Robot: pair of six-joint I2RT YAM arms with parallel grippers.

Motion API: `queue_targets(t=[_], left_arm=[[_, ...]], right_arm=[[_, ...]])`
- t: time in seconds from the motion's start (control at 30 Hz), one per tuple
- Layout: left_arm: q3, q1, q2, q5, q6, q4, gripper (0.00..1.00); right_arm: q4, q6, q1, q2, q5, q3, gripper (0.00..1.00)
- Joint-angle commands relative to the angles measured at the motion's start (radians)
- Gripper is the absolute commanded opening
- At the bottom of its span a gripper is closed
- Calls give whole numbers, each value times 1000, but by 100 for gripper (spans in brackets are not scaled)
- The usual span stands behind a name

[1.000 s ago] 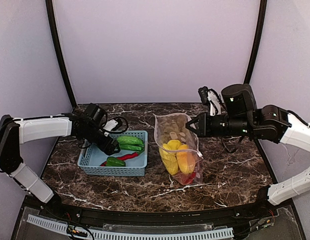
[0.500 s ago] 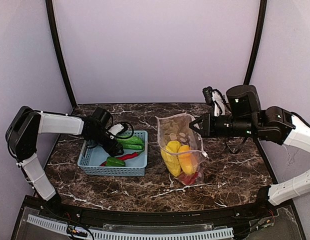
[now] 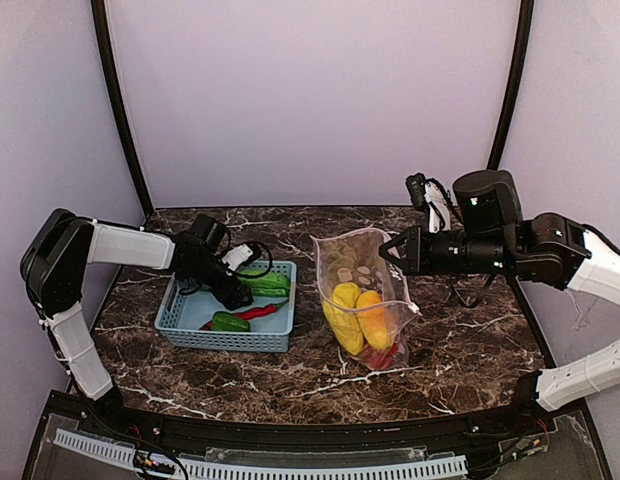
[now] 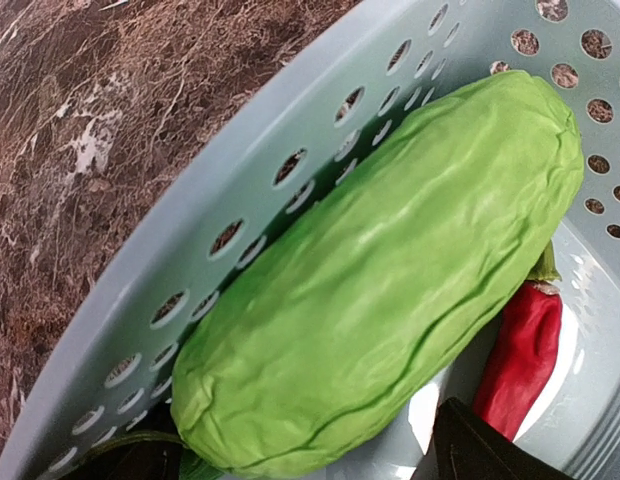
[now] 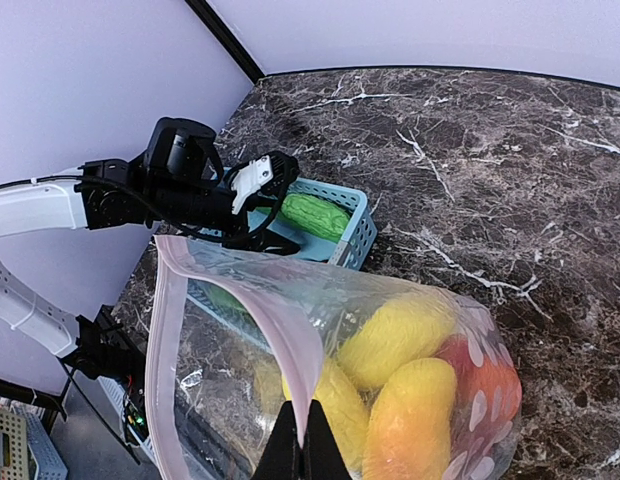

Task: Place the food in the zip-top bag and seal the zipper
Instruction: Adjust the fake vegetable in the bin.

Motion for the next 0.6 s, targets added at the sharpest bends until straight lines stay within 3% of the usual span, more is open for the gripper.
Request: queue_targets(t=[0.0, 0.17, 0.57], left_arm=[[32, 3, 31, 29, 14, -81, 87], [38, 3, 6, 91, 16, -198, 83], [-60, 3, -190, 133, -83, -228, 80]], right_arm=[[25, 1, -9, 0, -3, 11, 0], [26, 0, -10, -1, -3, 12, 0], [37, -6, -11, 9, -13, 9, 0]])
